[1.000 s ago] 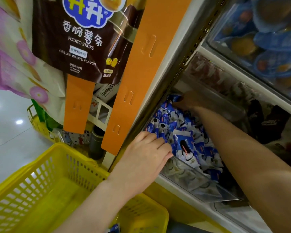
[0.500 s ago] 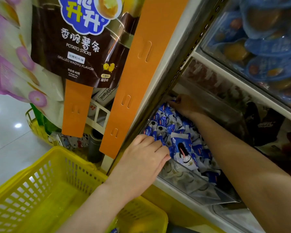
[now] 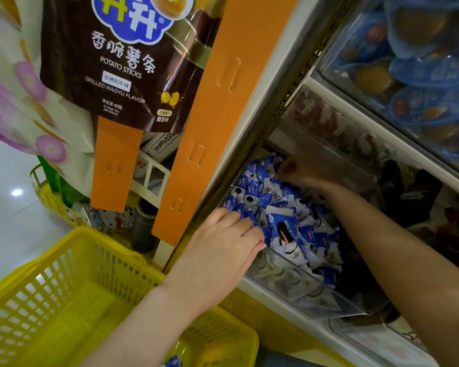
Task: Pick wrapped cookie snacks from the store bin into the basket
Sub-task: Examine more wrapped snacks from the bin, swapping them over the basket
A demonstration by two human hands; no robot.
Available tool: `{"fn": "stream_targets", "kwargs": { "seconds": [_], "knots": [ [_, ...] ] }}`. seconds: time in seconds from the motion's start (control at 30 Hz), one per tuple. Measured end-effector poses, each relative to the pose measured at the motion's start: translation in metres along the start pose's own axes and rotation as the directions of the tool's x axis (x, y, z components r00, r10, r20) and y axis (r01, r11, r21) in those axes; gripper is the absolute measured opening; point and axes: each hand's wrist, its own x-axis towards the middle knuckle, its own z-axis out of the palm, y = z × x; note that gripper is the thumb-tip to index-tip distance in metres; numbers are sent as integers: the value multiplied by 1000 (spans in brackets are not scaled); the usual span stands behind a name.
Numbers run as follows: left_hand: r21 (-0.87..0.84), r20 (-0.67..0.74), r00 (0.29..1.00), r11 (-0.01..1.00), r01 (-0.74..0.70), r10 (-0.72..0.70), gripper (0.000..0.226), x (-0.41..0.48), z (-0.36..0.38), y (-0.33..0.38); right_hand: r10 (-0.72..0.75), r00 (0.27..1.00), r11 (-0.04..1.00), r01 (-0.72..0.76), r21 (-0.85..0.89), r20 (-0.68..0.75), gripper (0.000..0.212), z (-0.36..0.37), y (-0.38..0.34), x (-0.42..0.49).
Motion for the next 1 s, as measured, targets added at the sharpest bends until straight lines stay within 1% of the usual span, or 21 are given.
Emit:
{"fn": "stream_targets", "kwargs": {
  "seconds": [0.1, 0.2, 0.23, 0.27, 0.3, 0.33, 0.37, 0.43, 0.5, 0.57, 0.67, 0.7, 0.77, 0.8, 0.83, 0.9, 0.93, 1.0],
  "knots": [
    [0, -1, 1000, 1000, 9, -9, 41, 0, 0, 1, -34, 999, 999, 34, -14, -13, 14, 3, -5, -4],
    [-12, 3, 1000, 1000, 5, -5, 40, 1, 0, 1, -9, 1000, 1000, 9, -10, -10, 4, 1, -7, -7],
    [-15, 4, 1000, 1000, 1, -1, 40, 1, 0, 0, -1, 1000, 1000, 1, 16, -22, 10, 0, -8, -10],
    [-17, 5, 1000, 1000, -3, 3, 40, 1, 0, 0, 17, 999, 998, -14, 53, -48, 22, -1, -10, -14],
    [-20, 5, 1000, 1000, -5, 5, 40, 1, 0, 0, 37, 995, 995, -29, 92, -91, 30, -2, -13, -20],
    [-19, 5, 1000, 1000, -7, 7, 40, 1, 0, -1, 52, 989, 992, -35, 117, -140, 32, -2, -18, -28],
    [-17, 9, 1000, 1000, -6, 6, 40, 1, -1, -1, 60, 983, 990, -37, 134, -174, 29, -2, -23, -39],
    [-7, 25, 1000, 1000, -4, 5, 40, 1, -2, -1, 54, 979, 989, -26, 145, -197, 25, 1, -31, -66],
    [-2, 38, 999, 1000, -9, 10, 38, 1, -3, -1, 39, 981, 992, -15, 127, -190, 32, 10, -35, -97],
    [13, 36, 999, 1000, -15, 14, 35, 0, -4, -1, 40, 990, 993, -24, 116, -137, 42, 22, -35, -126],
    [11, 64, 998, 1000, -14, 13, 32, -2, -4, -1, 60, 996, 993, -52, 101, -72, 76, 37, -30, -144],
    [5, 91, 996, 1000, -7, 6, 34, -2, -5, -1, 68, 996, 994, -63, 86, -64, 81, 39, -29, -147],
    [-4, 128, 992, 1000, 8, -8, 37, -4, -5, -1, 73, 996, 997, -71, 40, -48, 78, 39, -28, -149],
    [-12, 130, 992, 1000, 9, -8, 36, -5, -4, -2, 69, 996, 996, -65, 62, -65, 73, 38, -29, -150],
    [-27, 119, 993, 1000, 7, -4, 33, -8, -4, -3, 62, 992, 992, -49, 115, -113, 68, 36, -32, -152],
    [-93, 68, 998, 996, 15, -8, 31, -14, -5, -2, 31, 951, 977, 36, 209, -308, 62, 34, -37, -157],
    [-159, 34, 999, 986, 43, -38, 31, -17, -7, 0, 14, 912, 967, 92, 238, -410, 61, 34, -41, -163],
    [-345, -14, 988, 928, 142, -156, 33, -23, -12, 8, -58, 836, 934, 239, 266, -546, 58, 35, -54, -176]
  ]
}}
